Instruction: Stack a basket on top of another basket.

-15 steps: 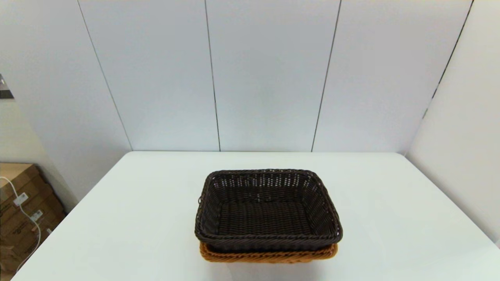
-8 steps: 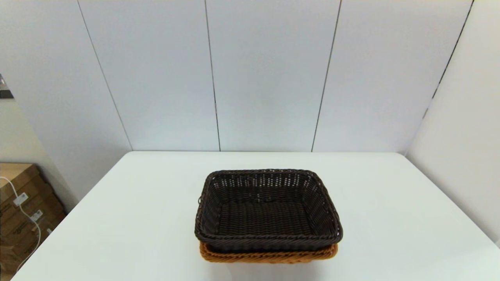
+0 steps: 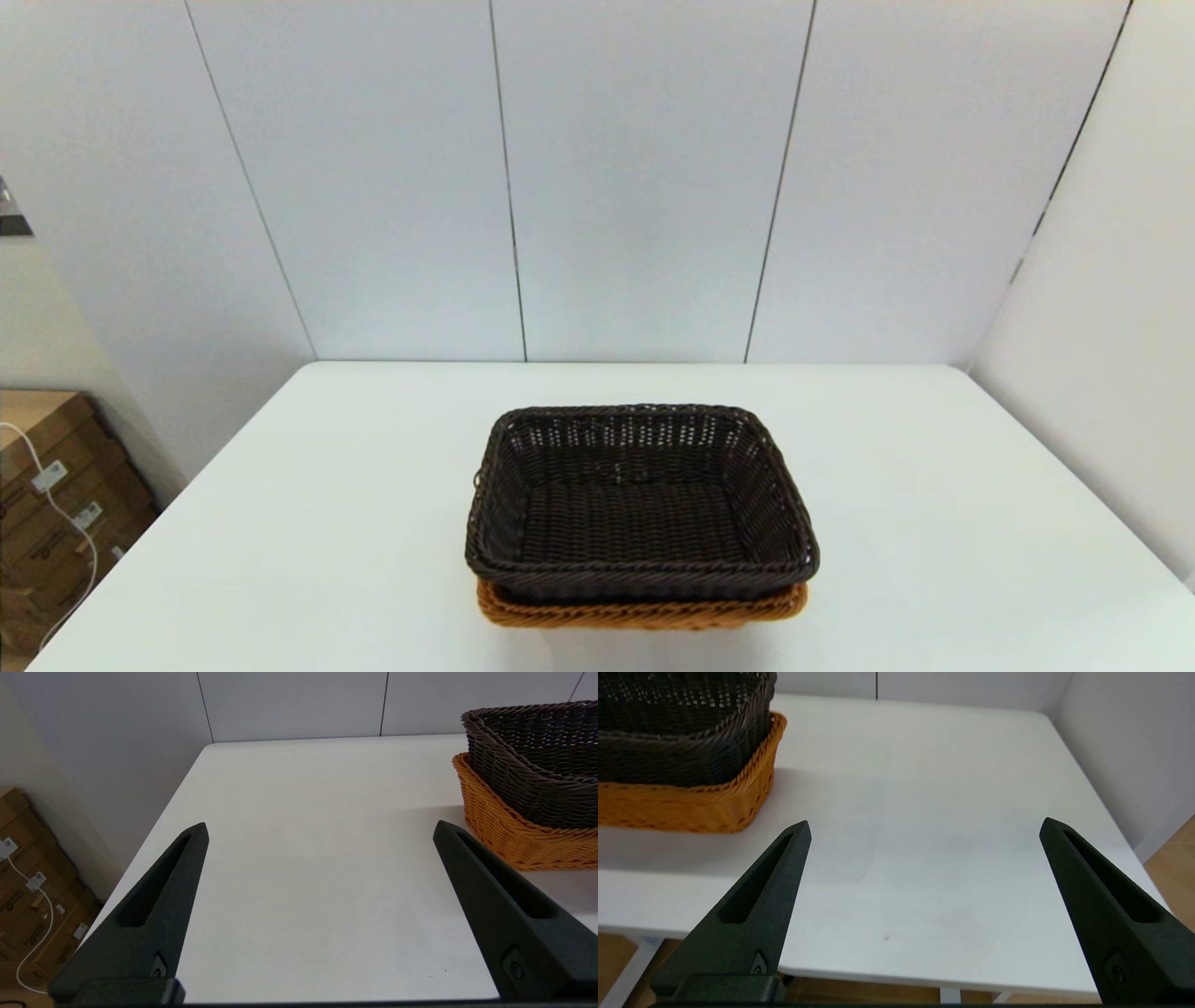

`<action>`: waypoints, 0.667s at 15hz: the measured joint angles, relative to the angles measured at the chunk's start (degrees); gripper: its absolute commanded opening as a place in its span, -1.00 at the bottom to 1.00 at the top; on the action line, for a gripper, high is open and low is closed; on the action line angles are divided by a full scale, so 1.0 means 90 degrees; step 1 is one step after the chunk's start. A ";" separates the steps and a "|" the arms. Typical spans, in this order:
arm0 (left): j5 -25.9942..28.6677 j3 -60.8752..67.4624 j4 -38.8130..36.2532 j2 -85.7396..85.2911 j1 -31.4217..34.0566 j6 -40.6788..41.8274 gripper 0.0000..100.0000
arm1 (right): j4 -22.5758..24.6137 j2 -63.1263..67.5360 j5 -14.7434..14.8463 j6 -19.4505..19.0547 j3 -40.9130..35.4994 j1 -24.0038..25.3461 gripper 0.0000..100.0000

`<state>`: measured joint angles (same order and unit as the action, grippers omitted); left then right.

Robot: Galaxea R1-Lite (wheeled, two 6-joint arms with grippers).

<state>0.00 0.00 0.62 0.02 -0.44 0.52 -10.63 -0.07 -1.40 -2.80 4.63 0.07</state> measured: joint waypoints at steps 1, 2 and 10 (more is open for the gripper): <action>0.0000 0.0000 0.0000 0.0000 0.0000 0.0000 1.00 | 0.0020 0.0000 -0.0003 0.0000 -0.0043 0.0000 1.00; 0.0000 0.0000 0.0000 0.0000 0.0000 0.0000 1.00 | 0.0024 0.0000 0.0004 0.0019 -0.0065 0.0000 1.00; 0.0000 0.0000 0.0000 0.0000 0.0000 -0.0001 1.00 | 0.0027 0.0000 0.0016 0.0058 -0.0084 0.0000 1.00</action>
<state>0.00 0.00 0.62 0.02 -0.44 0.51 -10.39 -0.07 -1.26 -2.28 3.88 0.07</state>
